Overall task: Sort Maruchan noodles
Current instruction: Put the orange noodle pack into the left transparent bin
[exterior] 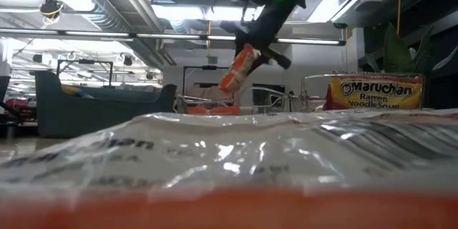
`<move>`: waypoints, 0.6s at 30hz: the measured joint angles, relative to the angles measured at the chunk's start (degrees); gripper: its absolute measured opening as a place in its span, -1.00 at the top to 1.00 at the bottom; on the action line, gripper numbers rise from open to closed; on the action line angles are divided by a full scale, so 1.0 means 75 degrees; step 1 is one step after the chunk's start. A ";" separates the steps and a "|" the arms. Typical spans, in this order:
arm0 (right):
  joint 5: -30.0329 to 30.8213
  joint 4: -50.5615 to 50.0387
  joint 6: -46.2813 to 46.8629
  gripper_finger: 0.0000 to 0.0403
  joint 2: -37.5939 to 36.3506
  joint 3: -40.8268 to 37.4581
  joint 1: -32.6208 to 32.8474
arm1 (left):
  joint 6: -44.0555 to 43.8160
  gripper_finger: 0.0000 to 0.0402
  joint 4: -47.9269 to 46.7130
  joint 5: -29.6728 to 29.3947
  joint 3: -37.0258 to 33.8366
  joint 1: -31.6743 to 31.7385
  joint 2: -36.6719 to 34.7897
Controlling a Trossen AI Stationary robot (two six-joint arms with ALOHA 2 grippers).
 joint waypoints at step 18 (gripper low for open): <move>0.0585 0.0020 0.2263 0.32 0.0015 -0.1000 0.0251 | 0.0195 1.00 0.0005 0.0414 0.0000 -0.0017 0.0000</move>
